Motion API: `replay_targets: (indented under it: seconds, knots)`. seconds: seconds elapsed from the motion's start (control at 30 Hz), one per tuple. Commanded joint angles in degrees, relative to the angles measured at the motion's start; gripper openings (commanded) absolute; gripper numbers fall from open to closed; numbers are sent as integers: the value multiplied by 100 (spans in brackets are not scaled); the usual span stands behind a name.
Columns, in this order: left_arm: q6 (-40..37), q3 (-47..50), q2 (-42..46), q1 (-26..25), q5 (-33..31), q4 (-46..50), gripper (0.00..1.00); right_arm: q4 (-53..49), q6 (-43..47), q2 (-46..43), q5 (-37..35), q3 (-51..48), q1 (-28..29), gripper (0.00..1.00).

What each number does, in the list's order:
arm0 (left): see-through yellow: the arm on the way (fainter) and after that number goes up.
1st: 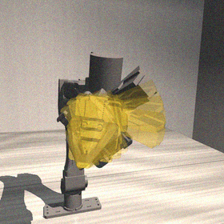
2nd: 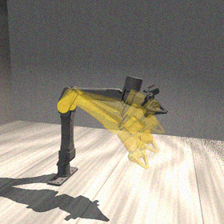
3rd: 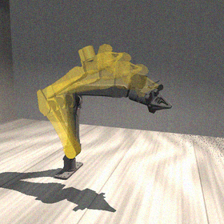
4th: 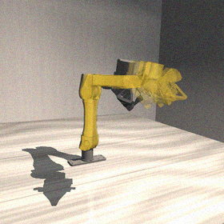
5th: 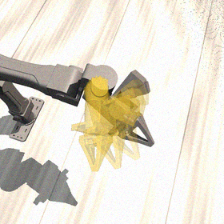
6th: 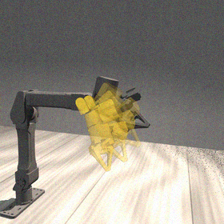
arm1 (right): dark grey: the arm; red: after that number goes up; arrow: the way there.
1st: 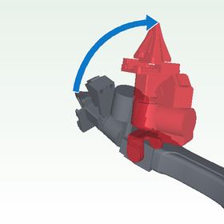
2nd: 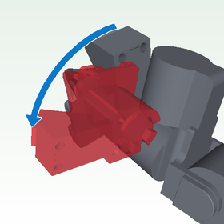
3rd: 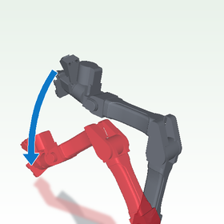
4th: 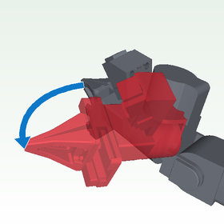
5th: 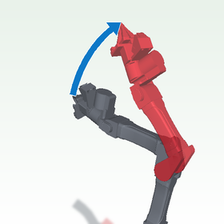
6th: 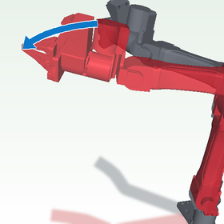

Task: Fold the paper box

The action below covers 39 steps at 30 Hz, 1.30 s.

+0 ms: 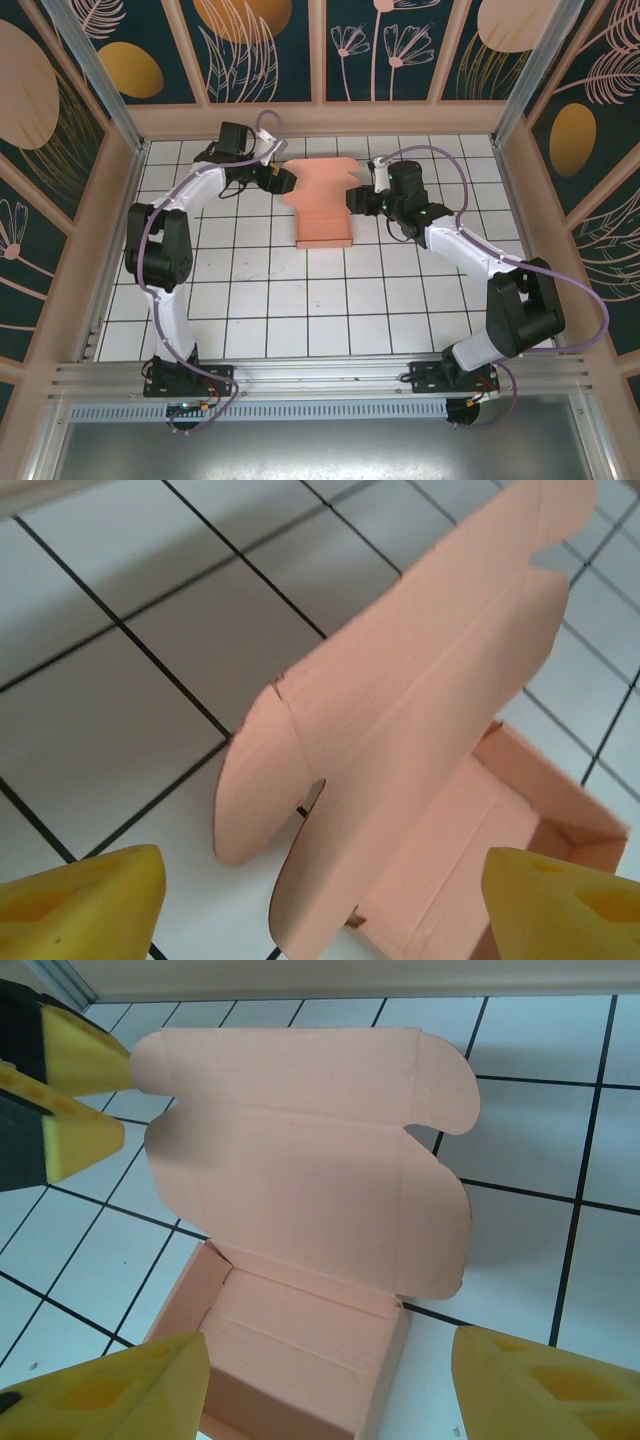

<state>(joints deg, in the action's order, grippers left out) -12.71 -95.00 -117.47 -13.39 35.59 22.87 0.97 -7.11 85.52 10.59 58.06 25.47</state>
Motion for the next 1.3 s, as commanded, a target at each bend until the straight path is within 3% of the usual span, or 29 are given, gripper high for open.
replay_targets:
  seconds: [0.0, 0.2, 0.3, 0.37, 0.53, 0.8, 1.03, 1.27]
  knots:
    - [-866, -670, -406, 60, 343, 1081, 75, -121, 164, -202, -61, -76, -42, 66]
    - [-1336, -1065, -731, 64, 658, 1815, 52, -112, 180, -145, -119, -65, -42, 66]
    - [-1375, -1071, -757, 61, 626, 1865, 32, -106, 158, -73, -84, -34, -39, 66]
    - [-1380, -1108, -766, 57, 612, 1895, 28, -100, 149, -40, -75, -23, -40, 65]
    - [-1373, -1161, -786, 58, 599, 1923, 1, -106, 132, -14, -82, -21, -38, 65]
    - [-1664, -1047, -672, 59, 692, 1997, 0, -199, 308, 42, -179, 177, -67, 65]
    - [-2188, 123, 107, 54, 926, 1410, 0, -303, 903, 153, -134, 402, -160, 56]
    - [-2574, 757, 540, 55, 1178, 1197, 0, -738, 1907, 420, 655, 771, -325, 51]
